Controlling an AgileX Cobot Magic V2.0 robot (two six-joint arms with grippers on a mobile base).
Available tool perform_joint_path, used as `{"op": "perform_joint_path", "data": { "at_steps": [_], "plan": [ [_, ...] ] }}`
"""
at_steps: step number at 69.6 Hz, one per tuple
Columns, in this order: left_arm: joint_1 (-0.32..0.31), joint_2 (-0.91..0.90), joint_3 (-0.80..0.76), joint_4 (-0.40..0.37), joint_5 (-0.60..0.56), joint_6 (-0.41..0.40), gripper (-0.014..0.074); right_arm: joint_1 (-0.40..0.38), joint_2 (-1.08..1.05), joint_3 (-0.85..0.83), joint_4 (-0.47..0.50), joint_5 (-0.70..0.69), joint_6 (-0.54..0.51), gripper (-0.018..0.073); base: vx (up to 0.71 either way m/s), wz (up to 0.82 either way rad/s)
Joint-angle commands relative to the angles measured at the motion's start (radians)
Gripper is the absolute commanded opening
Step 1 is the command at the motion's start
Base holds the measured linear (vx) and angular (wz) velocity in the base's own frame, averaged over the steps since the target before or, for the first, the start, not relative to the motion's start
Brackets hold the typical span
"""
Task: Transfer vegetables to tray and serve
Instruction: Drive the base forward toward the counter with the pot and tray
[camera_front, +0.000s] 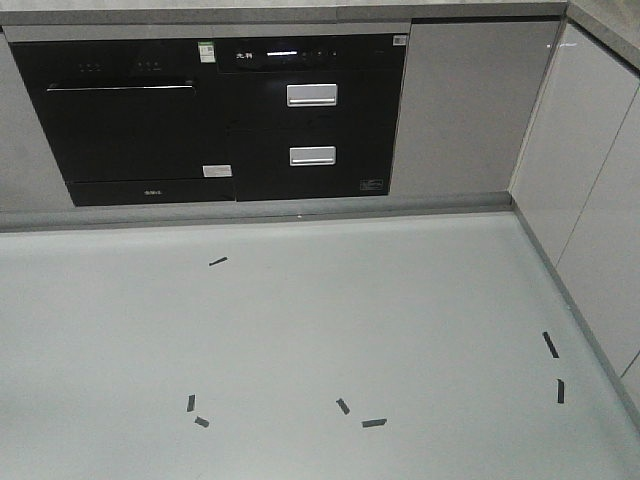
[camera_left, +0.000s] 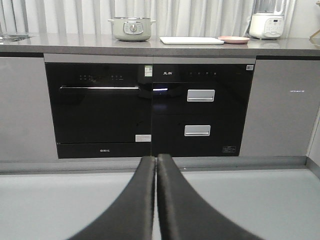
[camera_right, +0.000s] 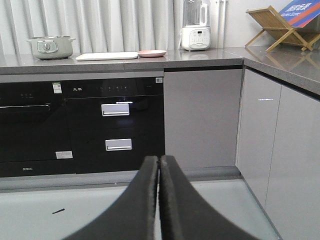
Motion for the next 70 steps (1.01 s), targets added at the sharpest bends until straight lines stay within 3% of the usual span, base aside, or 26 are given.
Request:
{"op": "perform_joint_path", "data": {
  "at_steps": [1, 70],
  "plan": [
    [0.002, -0.015, 0.008, 0.000, -0.069, 0.000, -0.0008, -0.006, -0.001, 0.006, -0.008, -0.079, -0.002, -0.0004, 0.00, 0.00],
    [0.002, -0.015, 0.008, 0.000, -0.069, 0.000, -0.0008, -0.006, -0.001, 0.006, -0.008, -0.079, -0.002, -0.0004, 0.05, 0.00]
  ]
}}
